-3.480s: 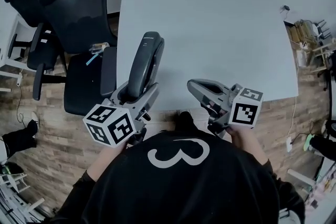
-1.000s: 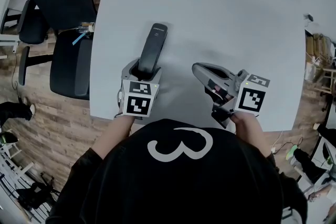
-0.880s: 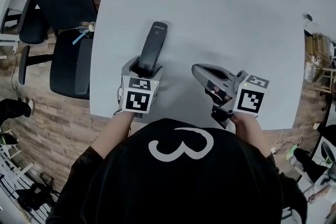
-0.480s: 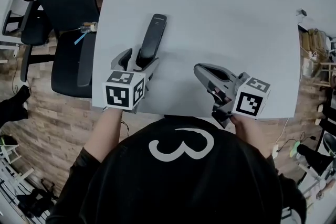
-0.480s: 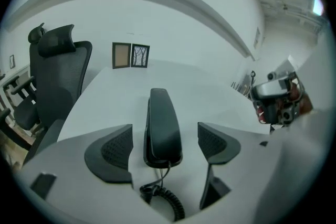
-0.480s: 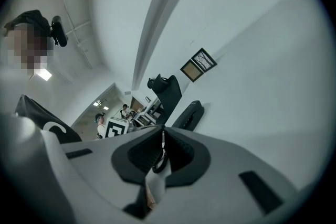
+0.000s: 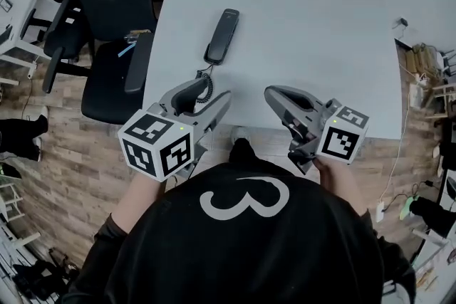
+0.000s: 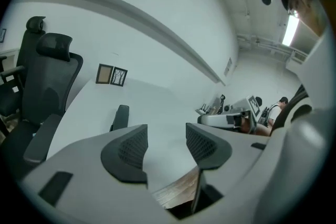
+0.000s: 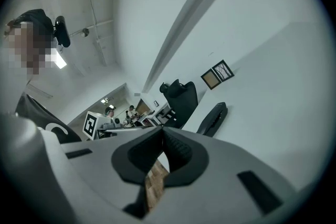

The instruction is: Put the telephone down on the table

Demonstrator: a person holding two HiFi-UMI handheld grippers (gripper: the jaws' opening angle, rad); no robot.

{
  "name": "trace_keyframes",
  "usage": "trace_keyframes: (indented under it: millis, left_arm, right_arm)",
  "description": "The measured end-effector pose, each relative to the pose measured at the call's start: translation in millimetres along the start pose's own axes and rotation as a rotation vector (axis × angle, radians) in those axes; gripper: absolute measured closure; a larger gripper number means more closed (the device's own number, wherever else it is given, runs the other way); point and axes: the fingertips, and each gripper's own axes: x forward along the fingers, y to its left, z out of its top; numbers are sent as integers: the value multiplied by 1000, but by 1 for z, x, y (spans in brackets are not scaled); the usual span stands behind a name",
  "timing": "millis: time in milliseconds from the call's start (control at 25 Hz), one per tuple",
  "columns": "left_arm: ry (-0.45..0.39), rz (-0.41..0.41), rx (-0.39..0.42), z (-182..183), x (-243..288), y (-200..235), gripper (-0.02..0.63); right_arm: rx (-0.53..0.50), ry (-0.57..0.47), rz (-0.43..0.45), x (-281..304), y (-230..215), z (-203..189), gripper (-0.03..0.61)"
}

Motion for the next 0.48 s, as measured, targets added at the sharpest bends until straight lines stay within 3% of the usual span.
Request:
trace_keyframes:
  millis: [80,160,200,480]
  left_arm:
    - [-35,-26,-13,-1,-25,-12,411]
    - [-78,-60,-25,-2,-51,-25,543]
    - [-100,-79,-27,-3,-63,-33,578]
    - [-135,-154,4,-15,-108,-73,601]
  right_arm:
    - [-40,9,16,0,25,-8,569]
    - [-92,27,25,-3,51,-20,569]
    - [-116,32,24,-5,63,-27,569]
    - [-138,-17,27,-23,113,-44,569]
